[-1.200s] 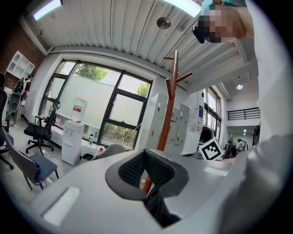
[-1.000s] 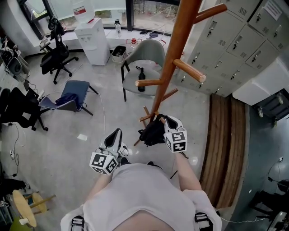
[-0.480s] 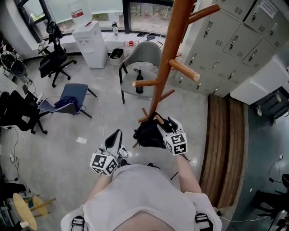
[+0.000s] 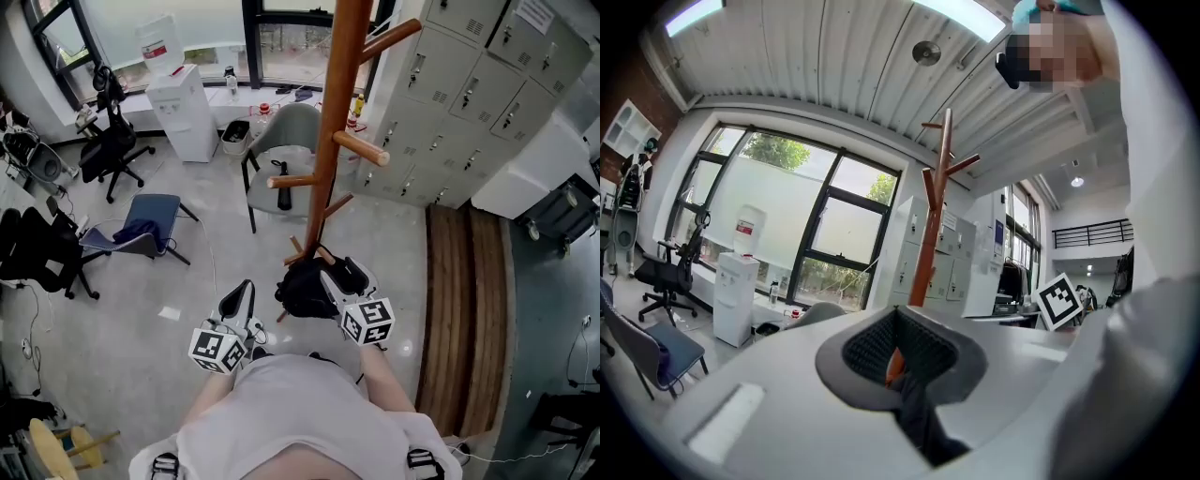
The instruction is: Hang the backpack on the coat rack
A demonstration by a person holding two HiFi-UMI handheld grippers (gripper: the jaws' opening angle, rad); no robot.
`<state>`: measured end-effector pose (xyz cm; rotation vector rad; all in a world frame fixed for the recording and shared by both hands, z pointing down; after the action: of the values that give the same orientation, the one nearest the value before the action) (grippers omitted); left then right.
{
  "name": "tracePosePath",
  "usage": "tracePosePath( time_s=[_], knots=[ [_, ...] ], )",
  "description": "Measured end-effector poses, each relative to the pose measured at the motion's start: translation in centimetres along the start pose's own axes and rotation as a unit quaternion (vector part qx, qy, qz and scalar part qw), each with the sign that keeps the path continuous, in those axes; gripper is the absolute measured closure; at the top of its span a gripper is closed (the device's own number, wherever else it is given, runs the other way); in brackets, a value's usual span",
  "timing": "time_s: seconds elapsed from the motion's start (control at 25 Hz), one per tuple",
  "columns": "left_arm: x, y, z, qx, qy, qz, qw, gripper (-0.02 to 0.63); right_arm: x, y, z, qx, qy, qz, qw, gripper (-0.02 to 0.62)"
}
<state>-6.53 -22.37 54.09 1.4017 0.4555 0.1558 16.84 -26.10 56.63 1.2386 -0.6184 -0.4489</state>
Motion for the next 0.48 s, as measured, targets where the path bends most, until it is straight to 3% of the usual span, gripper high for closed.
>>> tracePosePath(
  time_s=[0.16,0.48],
  knots=[
    [-0.1,-0.8,-0.3,0.011,0.002,0.022,0.9997,0.597,-1.3,-1.7,-0.7,0.024,0.004,-0.022,0.999,0.334],
    [0.0,-3.6,-1.6,0.034,0.015,0.028,0.9989,0.595,-3.3,-4.2,-2.5,0.074,-0.005,-0.001,0.997,0.334]
  ],
)
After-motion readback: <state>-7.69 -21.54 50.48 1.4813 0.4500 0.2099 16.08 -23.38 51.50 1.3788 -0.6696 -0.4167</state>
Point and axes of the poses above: the fingertips, and each gripper's own axes: z forward along the fingers, x to its right, y out of its underside, the point moved 4 cm from there along -z, backward along the fingers, and after that the axes turned 11 degrees about -y, right-handed, at the moved point
